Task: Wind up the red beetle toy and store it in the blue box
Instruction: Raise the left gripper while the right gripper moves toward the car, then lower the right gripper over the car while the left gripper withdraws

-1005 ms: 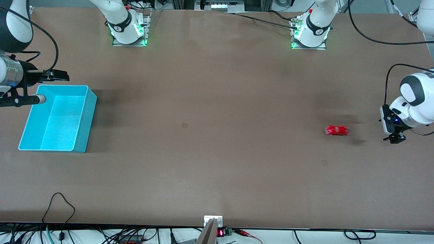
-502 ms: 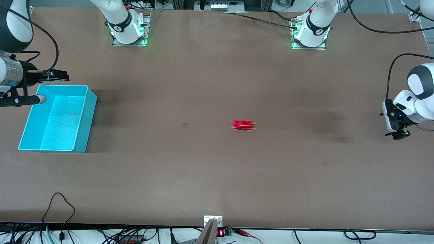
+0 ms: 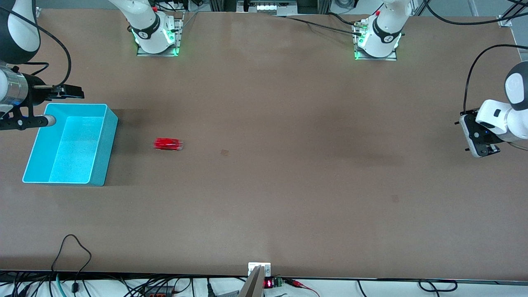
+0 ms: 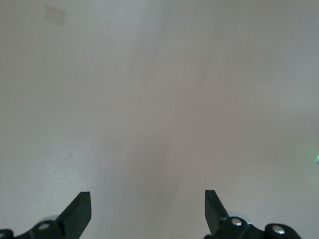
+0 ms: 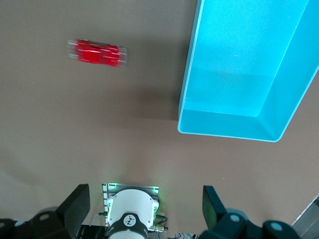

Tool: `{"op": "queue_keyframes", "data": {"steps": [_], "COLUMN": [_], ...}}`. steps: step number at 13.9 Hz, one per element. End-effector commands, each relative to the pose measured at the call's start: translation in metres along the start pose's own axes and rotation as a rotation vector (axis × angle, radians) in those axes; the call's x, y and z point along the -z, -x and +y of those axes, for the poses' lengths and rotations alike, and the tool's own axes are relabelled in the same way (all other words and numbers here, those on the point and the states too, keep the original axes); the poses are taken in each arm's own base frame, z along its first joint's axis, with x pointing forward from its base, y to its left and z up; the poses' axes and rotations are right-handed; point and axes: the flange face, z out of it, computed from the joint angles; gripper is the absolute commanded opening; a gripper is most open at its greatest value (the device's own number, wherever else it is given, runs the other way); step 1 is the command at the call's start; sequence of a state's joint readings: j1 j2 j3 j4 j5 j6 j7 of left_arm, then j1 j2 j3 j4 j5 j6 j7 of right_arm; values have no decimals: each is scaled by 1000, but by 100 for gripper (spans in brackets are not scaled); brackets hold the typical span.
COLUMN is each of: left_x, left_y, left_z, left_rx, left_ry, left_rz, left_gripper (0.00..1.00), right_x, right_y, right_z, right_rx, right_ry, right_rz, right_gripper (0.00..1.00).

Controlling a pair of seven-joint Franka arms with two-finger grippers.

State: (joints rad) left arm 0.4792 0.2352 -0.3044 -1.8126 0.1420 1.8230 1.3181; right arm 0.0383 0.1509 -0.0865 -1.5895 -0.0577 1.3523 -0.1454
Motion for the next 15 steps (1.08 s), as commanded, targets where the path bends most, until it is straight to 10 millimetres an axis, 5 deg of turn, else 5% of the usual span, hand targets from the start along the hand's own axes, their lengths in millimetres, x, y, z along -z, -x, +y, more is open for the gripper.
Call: {"op": "queue_keyframes", "data": {"steps": [1,3,7,11,15], "left_x": [26,32,83,136,159], "left_y": [-15,-31,-84,-135,-161], "left_z": [14,24,57,81,80], "left_rx": [128,166,432,786,784], "left_ry": [5,27,55,-6,-29], "left_rz": [-25,-37,-76,-39,20], "left_gripper": [100,100,100,100,100], "right_x": [5,5,3,-26,-64], "right_y": [3,2,1,-26,-51], "right_z": [1,0,5,2,-5], "right_rx": [-2,1,6,45,188], "right_ry": [15,12,-3,5,-12], "right_rz": [0,2,5,38,120], "right_gripper": [100,100,100,100,100]}}
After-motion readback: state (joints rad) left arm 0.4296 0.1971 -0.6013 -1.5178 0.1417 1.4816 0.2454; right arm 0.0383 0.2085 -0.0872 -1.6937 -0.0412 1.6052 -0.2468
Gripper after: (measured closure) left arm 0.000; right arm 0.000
